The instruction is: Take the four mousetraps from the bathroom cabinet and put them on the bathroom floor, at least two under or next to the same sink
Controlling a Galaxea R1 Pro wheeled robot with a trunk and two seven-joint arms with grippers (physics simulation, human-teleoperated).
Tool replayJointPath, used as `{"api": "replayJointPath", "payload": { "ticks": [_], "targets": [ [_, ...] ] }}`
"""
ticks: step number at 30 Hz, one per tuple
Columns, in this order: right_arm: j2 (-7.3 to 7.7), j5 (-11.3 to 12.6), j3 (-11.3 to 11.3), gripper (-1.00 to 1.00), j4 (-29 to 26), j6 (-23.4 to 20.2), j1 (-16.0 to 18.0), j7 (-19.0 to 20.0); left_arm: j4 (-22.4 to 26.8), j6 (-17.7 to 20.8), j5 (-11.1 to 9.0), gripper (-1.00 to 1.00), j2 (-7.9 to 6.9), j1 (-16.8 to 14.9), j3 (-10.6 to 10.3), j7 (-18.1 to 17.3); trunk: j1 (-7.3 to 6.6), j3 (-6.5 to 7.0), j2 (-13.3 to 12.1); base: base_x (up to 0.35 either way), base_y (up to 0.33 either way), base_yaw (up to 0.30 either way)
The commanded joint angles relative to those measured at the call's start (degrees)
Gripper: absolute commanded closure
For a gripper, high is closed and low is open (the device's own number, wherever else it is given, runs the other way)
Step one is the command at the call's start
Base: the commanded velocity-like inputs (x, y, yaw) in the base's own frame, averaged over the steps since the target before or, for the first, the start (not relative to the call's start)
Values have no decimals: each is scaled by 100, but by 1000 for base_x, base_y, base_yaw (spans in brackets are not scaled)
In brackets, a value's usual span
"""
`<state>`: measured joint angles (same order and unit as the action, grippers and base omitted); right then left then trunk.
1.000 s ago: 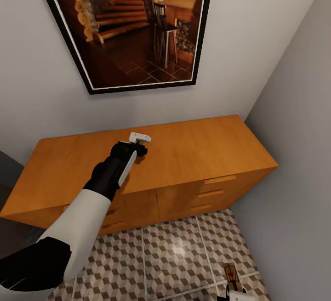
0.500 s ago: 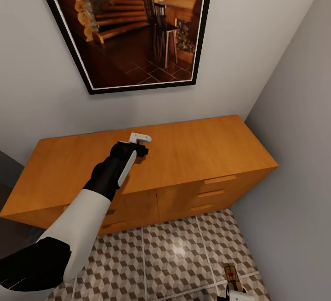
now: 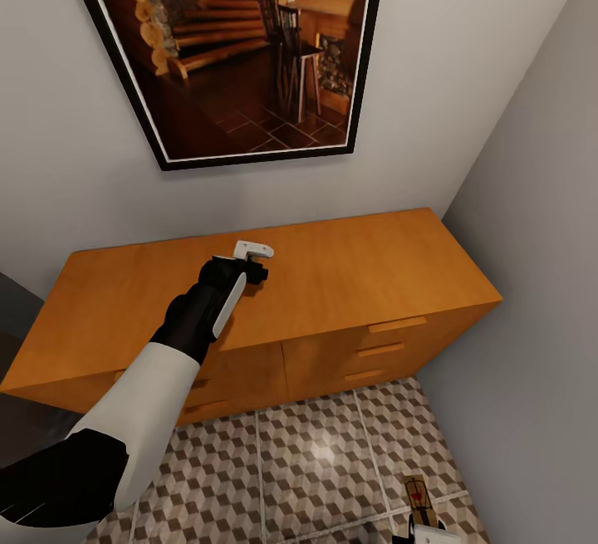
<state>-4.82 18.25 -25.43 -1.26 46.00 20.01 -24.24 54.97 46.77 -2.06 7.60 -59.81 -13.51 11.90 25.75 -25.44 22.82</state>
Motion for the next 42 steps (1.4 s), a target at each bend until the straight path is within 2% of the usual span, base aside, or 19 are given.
{"api": "replayJointPath", "payload": {
  "ticks": [1, 42],
  "targets": [
    [-2, 38, -50, 100, 3, 15, 3, -21, 4, 25, -23, -100, -2, -4, -11, 31, 3, -8, 10, 0, 0, 0],
    [-2, 39, -50, 100, 3, 6, 3, -23, -4, 16, -31, -100, -4, 77, -3, 31, 3, -12, 10, 0, 0, 0]
  ]
}}
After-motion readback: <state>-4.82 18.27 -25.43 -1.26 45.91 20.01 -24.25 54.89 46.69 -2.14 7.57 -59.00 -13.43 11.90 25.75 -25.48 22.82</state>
